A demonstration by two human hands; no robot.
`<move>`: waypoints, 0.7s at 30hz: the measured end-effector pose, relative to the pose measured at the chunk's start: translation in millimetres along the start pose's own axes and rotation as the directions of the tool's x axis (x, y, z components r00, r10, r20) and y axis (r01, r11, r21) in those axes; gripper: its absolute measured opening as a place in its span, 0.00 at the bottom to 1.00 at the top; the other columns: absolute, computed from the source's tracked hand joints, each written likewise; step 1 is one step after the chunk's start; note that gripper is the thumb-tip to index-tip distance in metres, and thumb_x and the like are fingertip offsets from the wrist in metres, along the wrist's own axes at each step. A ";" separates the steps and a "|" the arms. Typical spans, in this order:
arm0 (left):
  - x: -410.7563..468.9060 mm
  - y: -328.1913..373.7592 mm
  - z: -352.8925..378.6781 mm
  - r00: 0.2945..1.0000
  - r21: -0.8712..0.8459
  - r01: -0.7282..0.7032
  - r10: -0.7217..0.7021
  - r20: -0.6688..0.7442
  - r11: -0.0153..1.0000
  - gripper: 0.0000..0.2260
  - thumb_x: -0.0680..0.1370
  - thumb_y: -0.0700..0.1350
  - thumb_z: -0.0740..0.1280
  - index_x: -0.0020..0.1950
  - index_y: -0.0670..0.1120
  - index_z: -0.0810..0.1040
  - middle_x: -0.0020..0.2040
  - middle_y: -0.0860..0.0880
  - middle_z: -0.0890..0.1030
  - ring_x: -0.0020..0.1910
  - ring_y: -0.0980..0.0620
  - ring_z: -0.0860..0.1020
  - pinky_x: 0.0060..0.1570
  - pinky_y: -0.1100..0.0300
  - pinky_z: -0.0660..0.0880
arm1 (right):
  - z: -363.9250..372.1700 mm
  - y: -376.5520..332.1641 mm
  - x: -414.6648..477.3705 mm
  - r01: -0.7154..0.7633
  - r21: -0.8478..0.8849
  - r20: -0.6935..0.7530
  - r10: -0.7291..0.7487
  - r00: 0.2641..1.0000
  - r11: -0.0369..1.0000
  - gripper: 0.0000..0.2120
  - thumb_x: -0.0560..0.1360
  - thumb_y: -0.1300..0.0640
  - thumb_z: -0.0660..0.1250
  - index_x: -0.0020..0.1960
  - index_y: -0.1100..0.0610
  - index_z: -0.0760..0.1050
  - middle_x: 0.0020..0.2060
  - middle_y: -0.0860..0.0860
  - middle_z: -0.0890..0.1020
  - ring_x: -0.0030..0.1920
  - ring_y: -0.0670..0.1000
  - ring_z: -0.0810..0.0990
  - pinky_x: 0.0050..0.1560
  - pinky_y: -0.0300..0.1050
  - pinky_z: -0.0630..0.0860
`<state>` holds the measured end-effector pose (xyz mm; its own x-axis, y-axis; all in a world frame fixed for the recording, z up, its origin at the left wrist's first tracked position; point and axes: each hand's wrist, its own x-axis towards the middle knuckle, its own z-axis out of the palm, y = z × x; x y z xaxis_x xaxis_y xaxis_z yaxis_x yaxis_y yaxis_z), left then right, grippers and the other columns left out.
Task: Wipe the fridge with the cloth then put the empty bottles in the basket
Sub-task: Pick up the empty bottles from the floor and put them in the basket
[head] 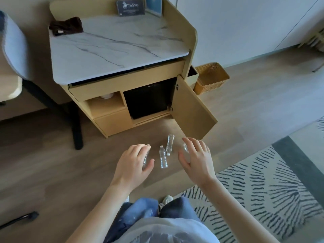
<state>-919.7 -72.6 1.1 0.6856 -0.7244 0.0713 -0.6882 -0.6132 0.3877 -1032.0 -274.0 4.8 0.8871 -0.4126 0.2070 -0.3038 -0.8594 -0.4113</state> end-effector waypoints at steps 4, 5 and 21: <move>-1.8 15.1 3.1 1.000 -0.004 0.017 -0.017 -0.015 1.000 0.20 0.77 0.53 0.60 0.61 0.42 0.80 0.56 0.48 0.81 0.53 0.46 0.80 0.49 0.51 0.79 | -5.7 9.9 -3.2 0.026 0.020 -0.005 -0.026 1.000 0.999 0.24 0.79 0.46 0.59 0.63 0.63 0.79 0.56 0.56 0.83 0.55 0.60 0.80 0.56 0.55 0.77; -1.8 16.4 4.3 1.000 0.000 0.012 -0.012 -0.016 1.000 0.20 0.77 0.52 0.60 0.61 0.42 0.80 0.56 0.48 0.81 0.53 0.46 0.80 0.49 0.51 0.79 | -5.3 12.5 -4.1 0.029 0.020 -0.005 -0.029 1.000 0.999 0.24 0.79 0.47 0.59 0.64 0.63 0.79 0.56 0.56 0.83 0.55 0.60 0.80 0.56 0.55 0.77; 46.3 -36.8 40.8 0.999 -0.031 0.028 -0.026 0.044 0.999 0.20 0.77 0.52 0.60 0.62 0.41 0.79 0.56 0.47 0.81 0.53 0.44 0.79 0.51 0.50 0.77 | 65.0 34.2 34.2 -0.045 0.045 0.082 0.041 0.996 0.998 0.23 0.78 0.47 0.59 0.64 0.61 0.78 0.58 0.56 0.82 0.57 0.60 0.79 0.57 0.55 0.75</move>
<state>-872.3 -96.5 -47.3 0.6926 -0.7210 0.0209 -0.6611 -0.6230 0.4182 -989.4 -297.9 -59.9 0.8995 -0.4211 0.1164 -0.3271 -0.8258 -0.4593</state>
